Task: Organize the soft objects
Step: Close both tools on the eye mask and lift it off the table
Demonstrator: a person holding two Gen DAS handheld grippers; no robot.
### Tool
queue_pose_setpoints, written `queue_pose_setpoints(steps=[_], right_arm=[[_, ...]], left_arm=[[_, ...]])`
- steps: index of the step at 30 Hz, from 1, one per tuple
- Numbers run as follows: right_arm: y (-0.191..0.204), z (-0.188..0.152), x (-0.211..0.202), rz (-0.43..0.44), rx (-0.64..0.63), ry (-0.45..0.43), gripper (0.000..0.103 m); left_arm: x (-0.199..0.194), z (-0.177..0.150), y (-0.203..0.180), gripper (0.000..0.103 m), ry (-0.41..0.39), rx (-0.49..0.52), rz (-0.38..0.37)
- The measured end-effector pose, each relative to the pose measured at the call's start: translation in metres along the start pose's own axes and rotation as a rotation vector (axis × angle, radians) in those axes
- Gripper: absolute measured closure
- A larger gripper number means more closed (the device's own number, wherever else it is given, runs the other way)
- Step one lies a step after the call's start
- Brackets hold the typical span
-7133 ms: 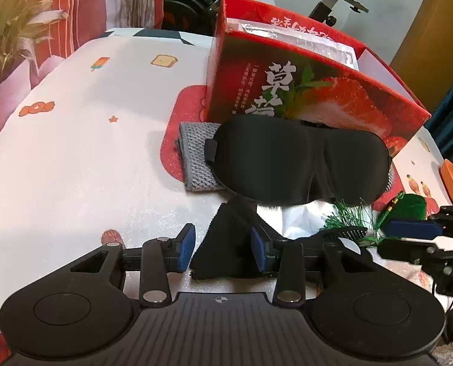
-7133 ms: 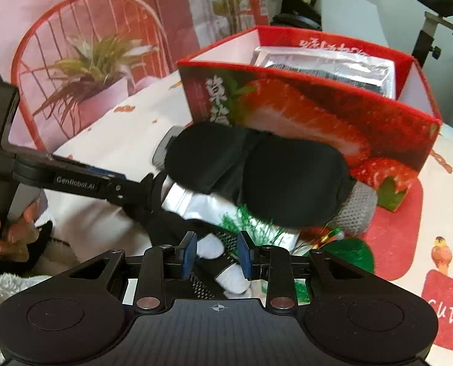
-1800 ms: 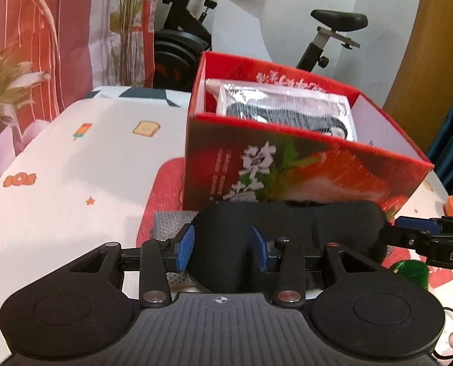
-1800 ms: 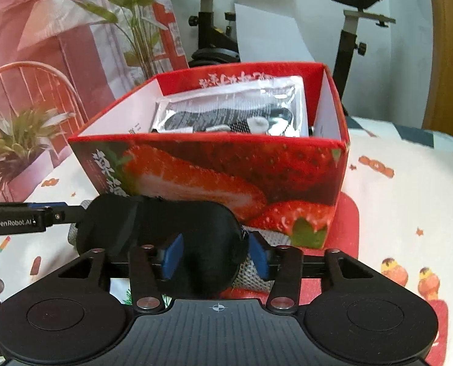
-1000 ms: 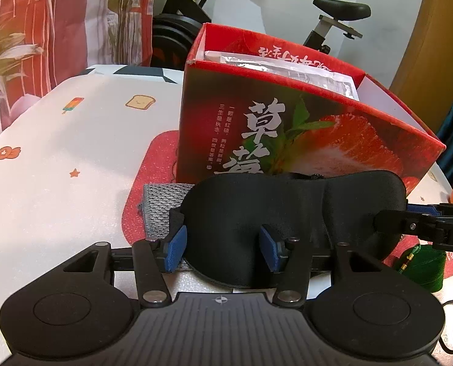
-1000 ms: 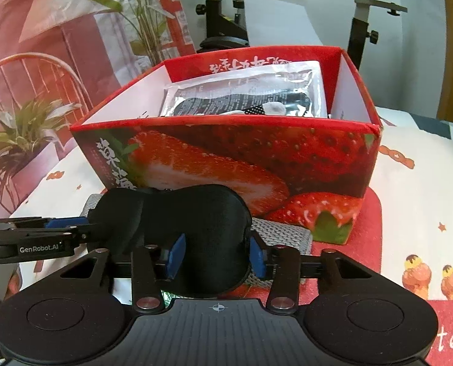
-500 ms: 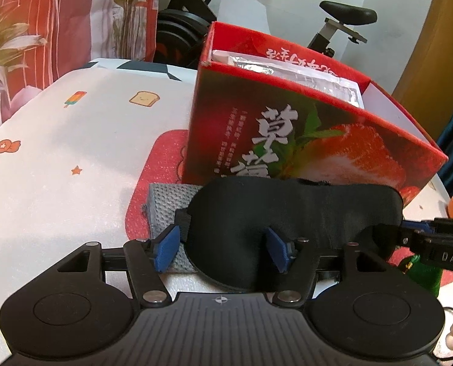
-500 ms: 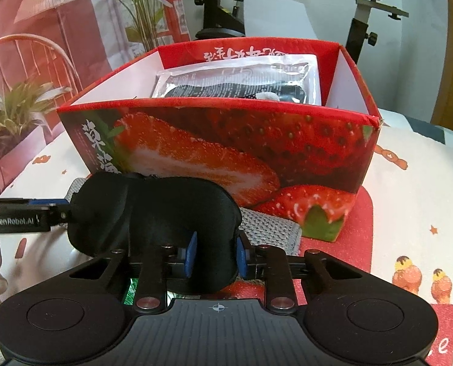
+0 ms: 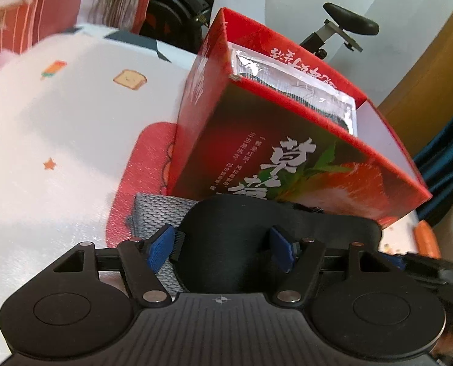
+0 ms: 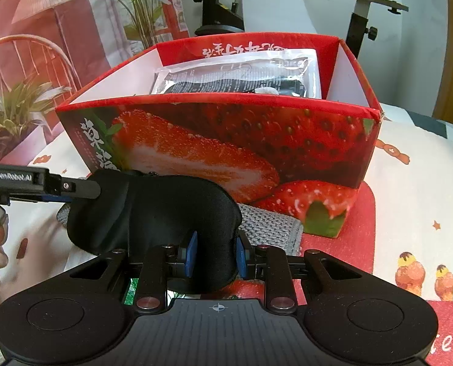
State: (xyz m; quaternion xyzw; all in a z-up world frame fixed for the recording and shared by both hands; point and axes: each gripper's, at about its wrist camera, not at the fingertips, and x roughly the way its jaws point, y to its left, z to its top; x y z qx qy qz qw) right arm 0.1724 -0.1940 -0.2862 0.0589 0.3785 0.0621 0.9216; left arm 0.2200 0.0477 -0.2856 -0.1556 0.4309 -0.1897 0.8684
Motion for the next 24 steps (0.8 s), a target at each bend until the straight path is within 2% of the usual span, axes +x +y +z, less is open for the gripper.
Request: queue_pose_setpoints(steps=[5, 7, 15, 22, 24], right_arm=[[0.0, 0.0, -0.002, 0.005, 0.005, -0.001, 0.079], [0.0, 0.0, -0.003, 0.006, 0.007, -0.003, 0.079], [0.001, 0.002, -0.012, 0.009, 0.004, -0.02, 0.08], [0.002, 0.003, -0.018, 0.014, -0.001, -0.034, 0.081], [0.002, 0.004, -0.02, 0.015, -0.003, -0.038, 0.081]], left_arm=[[-0.002, 0.004, 0.005, 0.032, 0.021, 0.001, -0.064], [-0.005, 0.002, 0.001, 0.034, 0.014, 0.031, -0.062], [-0.019, 0.0, -0.009, 0.056, -0.015, 0.134, -0.02], [-0.03, -0.003, -0.017, 0.058, -0.032, 0.192, -0.08], [-0.034, -0.004, -0.022, 0.064, -0.036, 0.227, -0.09]])
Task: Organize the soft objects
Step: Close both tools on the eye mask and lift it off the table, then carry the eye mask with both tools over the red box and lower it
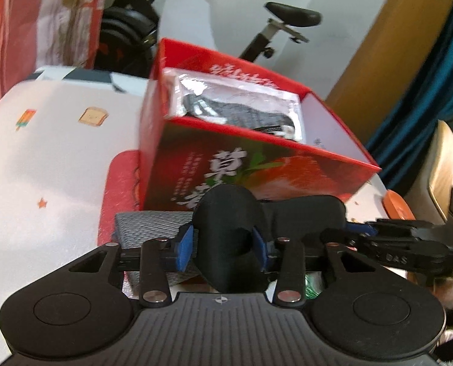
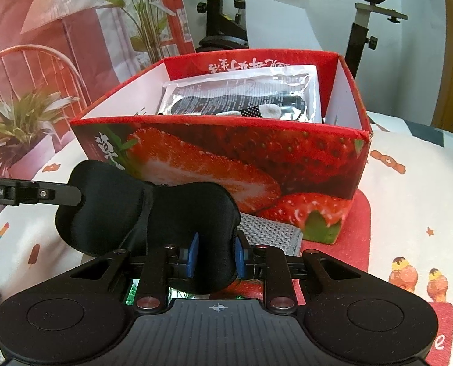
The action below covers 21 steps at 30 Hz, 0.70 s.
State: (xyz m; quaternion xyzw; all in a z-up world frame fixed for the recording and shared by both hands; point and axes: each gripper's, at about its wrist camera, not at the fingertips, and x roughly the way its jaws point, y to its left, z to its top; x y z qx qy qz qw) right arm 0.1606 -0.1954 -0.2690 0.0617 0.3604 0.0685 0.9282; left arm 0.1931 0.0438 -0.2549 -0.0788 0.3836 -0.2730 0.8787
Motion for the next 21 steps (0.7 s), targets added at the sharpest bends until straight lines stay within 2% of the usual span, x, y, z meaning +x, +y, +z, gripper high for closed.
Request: queue_pose_setpoints(steps=[7, 10, 12, 21], right_arm=[[0.004, 0.004, -0.009, 0.014, -0.016, -0.021, 0.082], [0.006, 0.006, -0.012, 0.016, -0.024, -0.029, 0.085], [0.007, 0.007, -0.016, 0.021, -0.034, -0.038, 0.088], [0.009, 0.017, -0.035, 0.047, -0.032, -0.096, 0.09]], left_arm=[[-0.007, 0.001, -0.015, 0.074, 0.011, 0.089, 0.0], [-0.007, 0.002, -0.02, 0.085, -0.002, 0.123, 0.084], [-0.01, 0.002, -0.02, 0.09, -0.015, 0.115, 0.106], [-0.031, 0.01, -0.032, 0.091, -0.089, 0.113, 0.123]])
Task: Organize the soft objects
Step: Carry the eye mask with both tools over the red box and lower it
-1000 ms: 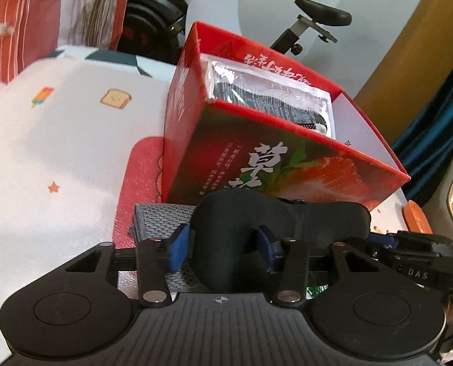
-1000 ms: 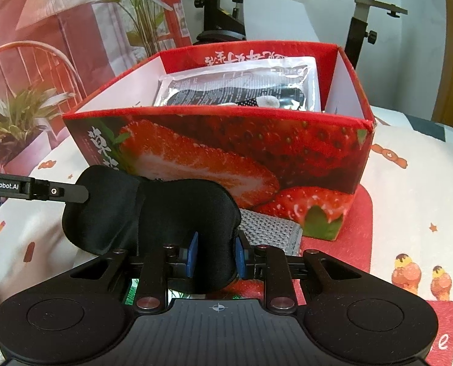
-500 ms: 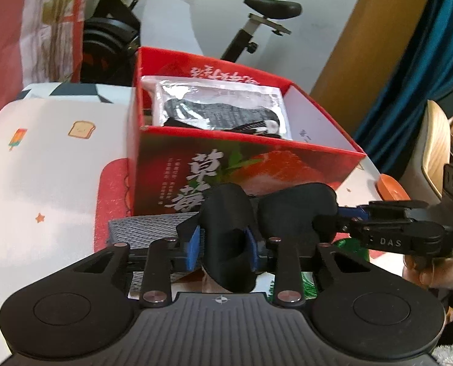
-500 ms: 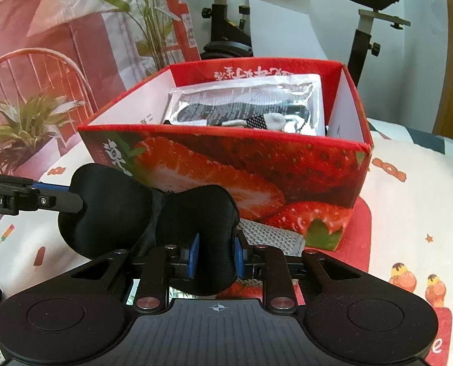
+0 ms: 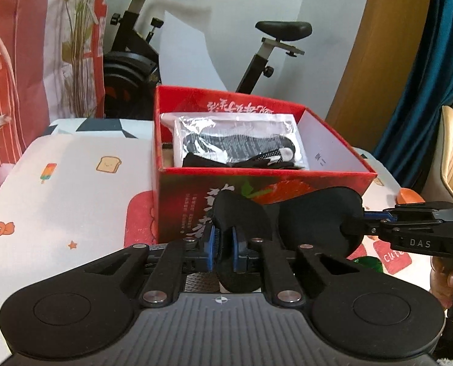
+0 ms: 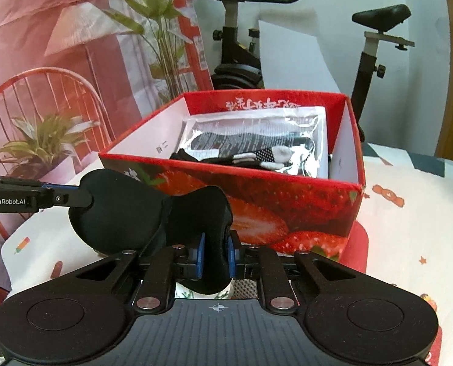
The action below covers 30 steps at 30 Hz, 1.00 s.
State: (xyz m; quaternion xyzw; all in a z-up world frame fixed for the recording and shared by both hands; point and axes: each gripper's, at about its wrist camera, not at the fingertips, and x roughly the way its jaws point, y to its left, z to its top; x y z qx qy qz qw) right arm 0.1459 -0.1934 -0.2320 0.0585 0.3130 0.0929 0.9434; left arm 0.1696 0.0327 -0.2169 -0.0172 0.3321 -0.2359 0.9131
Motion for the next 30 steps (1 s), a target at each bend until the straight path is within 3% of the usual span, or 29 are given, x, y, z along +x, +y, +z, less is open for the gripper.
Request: queue_pose_setpoints(steps=[9, 15, 20, 25, 30], right_arm=[[0.008, 0.023, -0.029, 0.046, 0.003, -0.085, 0.091], [0.006, 0.054, -0.048, 0.074, 0.009, -0.167, 0.091], [0.002, 0.087, -0.05, 0.058, -0.028, -0.212, 0.091], [-0.011, 0.108, -0.034, 0.033, -0.027, -0.195, 0.091], [-0.033, 0.112, -0.002, 0.025, -0.001, -0.072, 0.091]], left_arm=[[-0.03, 0.011, -0.004, 0.091, -0.09, -0.019, -0.013], [-0.051, 0.034, -0.005, 0.091, -0.207, -0.028, -0.013], [-0.048, 0.06, -0.012, 0.091, -0.253, 0.004, -0.004], [-0.023, 0.081, -0.011, 0.091, -0.205, 0.014, -0.016], [0.016, 0.094, -0.003, 0.091, -0.072, 0.009, -0.026]])
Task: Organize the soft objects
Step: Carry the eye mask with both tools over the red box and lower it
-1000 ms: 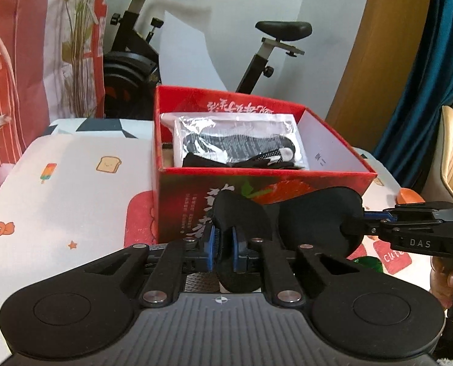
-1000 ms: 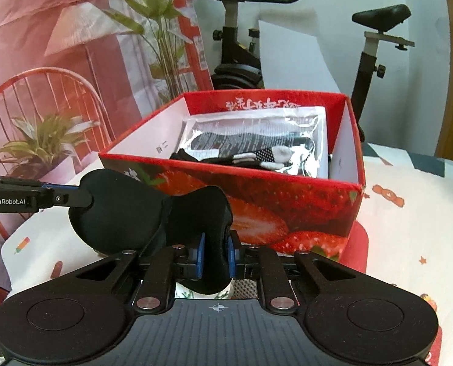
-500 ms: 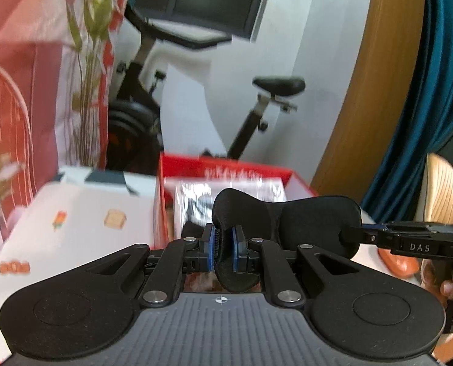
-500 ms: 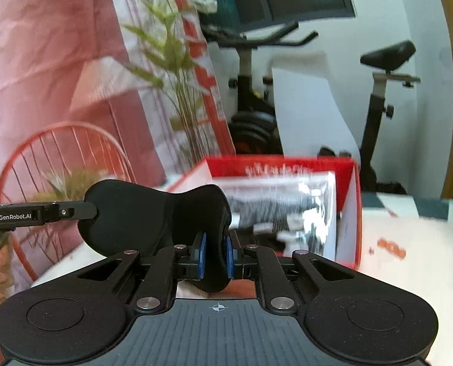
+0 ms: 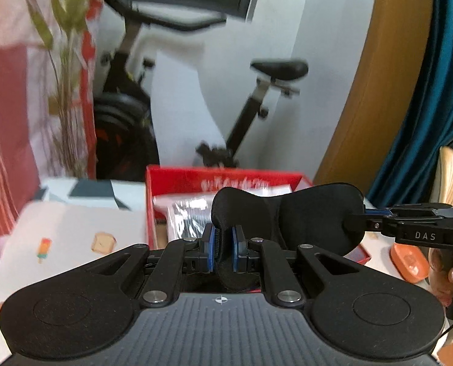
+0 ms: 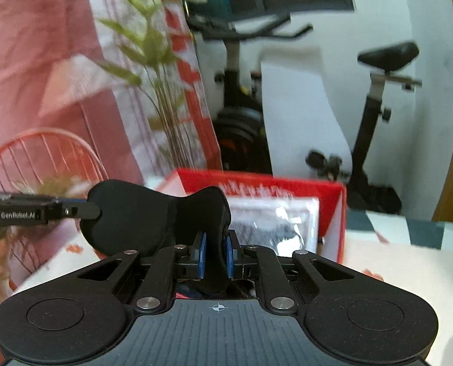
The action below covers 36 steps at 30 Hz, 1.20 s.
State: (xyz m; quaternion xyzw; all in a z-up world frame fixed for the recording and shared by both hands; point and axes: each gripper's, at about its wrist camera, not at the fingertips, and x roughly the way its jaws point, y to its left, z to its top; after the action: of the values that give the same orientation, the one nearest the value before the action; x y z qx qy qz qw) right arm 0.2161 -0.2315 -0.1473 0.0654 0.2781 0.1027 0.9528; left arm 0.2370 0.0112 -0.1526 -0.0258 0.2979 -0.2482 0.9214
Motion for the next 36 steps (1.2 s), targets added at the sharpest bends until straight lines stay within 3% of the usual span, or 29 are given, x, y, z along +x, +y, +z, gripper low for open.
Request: queue_pose_setpoints(steps=[13, 28, 36], right_arm=[[-0.03, -0.011, 0.058, -0.019, 0.061, 0.218, 0.091], [-0.044, -0.019, 0.072, -0.05, 0.112, 0.257, 0.091], [-0.043, -0.018, 0.069, -0.05, 0.112, 0.257, 0.091]], left_arm=[[0.074, -0.007, 0.014, 0.091, 0.252, 0.028, 0.022], [0.094, -0.009, 0.012, 0.089, 0.309, 0.091, 0.08], [0.088, -0.005, 0.017, 0.077, 0.303, 0.103, 0.08]])
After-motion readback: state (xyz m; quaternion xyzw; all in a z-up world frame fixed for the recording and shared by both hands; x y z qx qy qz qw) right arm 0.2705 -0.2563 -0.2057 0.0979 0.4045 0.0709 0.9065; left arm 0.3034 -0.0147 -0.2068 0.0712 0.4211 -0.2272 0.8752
